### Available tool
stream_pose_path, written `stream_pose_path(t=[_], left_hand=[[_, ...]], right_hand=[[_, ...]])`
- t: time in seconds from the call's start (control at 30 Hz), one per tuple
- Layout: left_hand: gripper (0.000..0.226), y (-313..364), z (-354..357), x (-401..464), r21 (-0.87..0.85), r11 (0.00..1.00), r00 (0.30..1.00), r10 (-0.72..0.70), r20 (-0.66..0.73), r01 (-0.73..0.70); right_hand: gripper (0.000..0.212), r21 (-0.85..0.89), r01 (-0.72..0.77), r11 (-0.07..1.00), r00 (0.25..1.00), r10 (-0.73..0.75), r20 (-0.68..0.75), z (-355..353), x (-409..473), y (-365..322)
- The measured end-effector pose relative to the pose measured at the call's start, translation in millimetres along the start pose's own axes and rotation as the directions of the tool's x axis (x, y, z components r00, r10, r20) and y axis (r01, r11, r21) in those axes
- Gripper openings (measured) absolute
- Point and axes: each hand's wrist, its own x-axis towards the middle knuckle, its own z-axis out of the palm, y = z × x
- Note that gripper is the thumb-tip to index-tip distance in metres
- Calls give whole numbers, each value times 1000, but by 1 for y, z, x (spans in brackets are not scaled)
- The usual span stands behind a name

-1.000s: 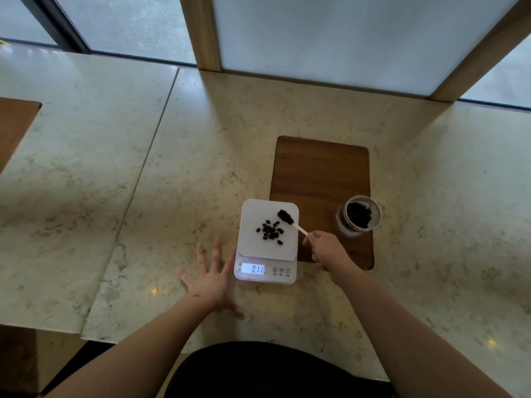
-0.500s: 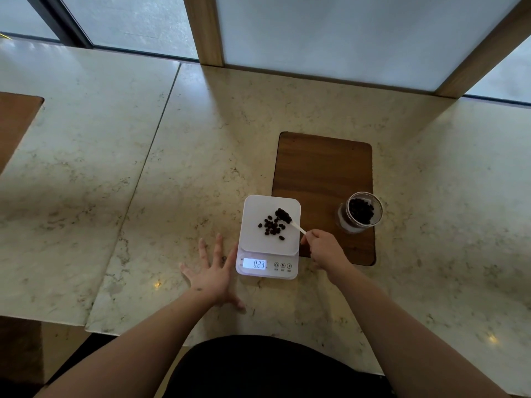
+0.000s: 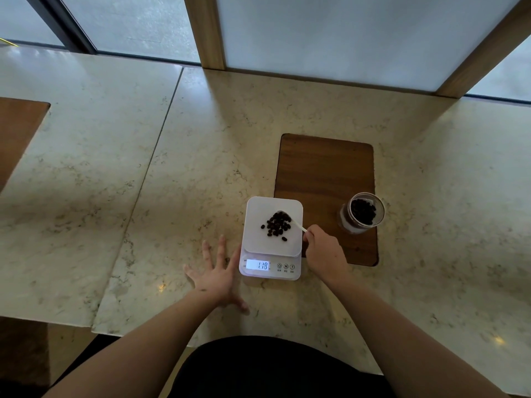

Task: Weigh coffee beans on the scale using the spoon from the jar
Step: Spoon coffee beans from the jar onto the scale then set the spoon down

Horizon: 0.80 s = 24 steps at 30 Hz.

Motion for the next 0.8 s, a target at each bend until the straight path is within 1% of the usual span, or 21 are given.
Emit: stream_pose_path(t=[0.1, 0.13, 0.2, 0.23, 0.3, 0.37, 0.47, 0.57, 0.63, 0.67, 0.73, 0.8], left_hand=[[163, 0, -2, 0, -5, 1000, 1000, -3, -2, 3], [162, 0, -1, -1, -3, 1000, 1000, -2, -3, 2], [162, 0, -2, -1, 3, 1000, 1000, -8, -10, 8], [161, 1, -2, -2, 7, 1000, 1000, -14, -13, 14], [161, 2, -2, -2, 11, 1000, 1000, -17, -11, 17], [160, 3, -2, -3, 15, 1000, 1000, -21, -6, 21], [160, 2, -2, -2, 16, 1000, 1000, -22, -13, 22], [161, 0, -7, 1, 17, 1000, 999, -27, -19, 27], [162, 1, -7, 2, 30, 999, 999, -22, -25, 23], [163, 4, 0, -2, 19, 999, 999, -30, -18, 31], [163, 4, 3, -3, 17, 1000, 1000, -19, -14, 19], [162, 3, 4, -3, 23, 1000, 1000, -12, -12, 12]], right_hand=[[21, -172, 102, 980, 993, -110, -40, -4, -2, -5], [23, -207, 128, 970, 989, -141, -53, -5, -3, -6], [17, -237, 159, 958, 982, -179, -63, -7, -5, -9], [14, -254, 170, 952, 980, -190, -55, -8, -7, -9], [17, -299, 184, 936, 978, -206, -42, -8, -8, -10], [21, -326, 177, 929, 977, -205, -54, -8, -9, -11], [21, -342, 149, 928, 979, -188, -82, -10, -10, -16], [17, -260, 99, 961, 983, -134, -123, -13, -17, -20], [16, -99, 30, 995, 989, -45, -143, -16, -27, -16], [17, 15, -11, 1000, 994, 13, -113, -14, -43, -7], [22, 208, -84, 975, 992, 101, -73, -9, -61, 7], [26, 303, -173, 937, 978, 199, -58, -1, -78, 19]])
